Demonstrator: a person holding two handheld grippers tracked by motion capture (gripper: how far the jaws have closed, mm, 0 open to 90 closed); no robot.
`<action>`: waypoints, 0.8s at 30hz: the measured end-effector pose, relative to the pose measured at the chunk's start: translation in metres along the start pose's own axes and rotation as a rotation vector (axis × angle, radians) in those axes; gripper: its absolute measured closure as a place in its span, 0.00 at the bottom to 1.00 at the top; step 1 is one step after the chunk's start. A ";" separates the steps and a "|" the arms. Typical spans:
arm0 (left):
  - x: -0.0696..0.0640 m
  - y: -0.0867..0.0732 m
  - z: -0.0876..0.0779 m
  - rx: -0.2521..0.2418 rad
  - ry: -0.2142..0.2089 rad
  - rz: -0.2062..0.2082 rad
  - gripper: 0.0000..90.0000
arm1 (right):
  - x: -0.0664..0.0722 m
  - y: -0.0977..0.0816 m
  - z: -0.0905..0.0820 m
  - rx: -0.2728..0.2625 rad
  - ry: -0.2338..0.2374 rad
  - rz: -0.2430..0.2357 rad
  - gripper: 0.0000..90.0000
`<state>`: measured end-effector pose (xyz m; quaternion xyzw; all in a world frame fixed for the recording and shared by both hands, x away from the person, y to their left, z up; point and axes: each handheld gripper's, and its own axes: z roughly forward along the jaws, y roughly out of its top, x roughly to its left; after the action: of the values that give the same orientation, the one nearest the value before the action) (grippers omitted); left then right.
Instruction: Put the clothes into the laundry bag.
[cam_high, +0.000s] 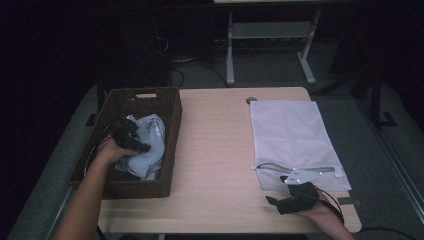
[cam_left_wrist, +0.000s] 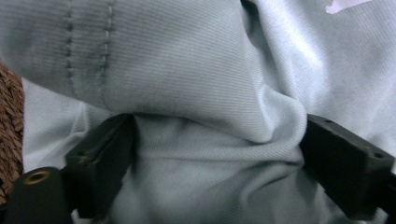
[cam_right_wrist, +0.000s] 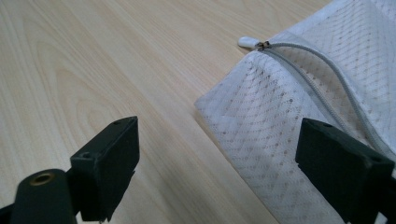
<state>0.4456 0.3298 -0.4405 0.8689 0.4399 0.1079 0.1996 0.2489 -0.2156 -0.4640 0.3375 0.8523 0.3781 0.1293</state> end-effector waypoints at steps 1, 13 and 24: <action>0.000 0.000 -0.001 0.000 0.000 -0.001 0.20 | 0.000 0.000 0.000 0.001 0.000 0.001 0.14; -0.002 0.003 -0.009 0.013 -0.045 -0.020 0.72 | -0.001 0.000 0.001 0.004 0.003 0.005 0.15; 0.002 0.008 -0.017 0.048 -0.079 -0.079 0.74 | -0.002 0.000 0.001 0.003 0.004 0.008 0.15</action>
<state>0.4459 0.3312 -0.4213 0.8590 0.4681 0.0548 0.1999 0.2503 -0.2164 -0.4647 0.3403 0.8518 0.3781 0.1253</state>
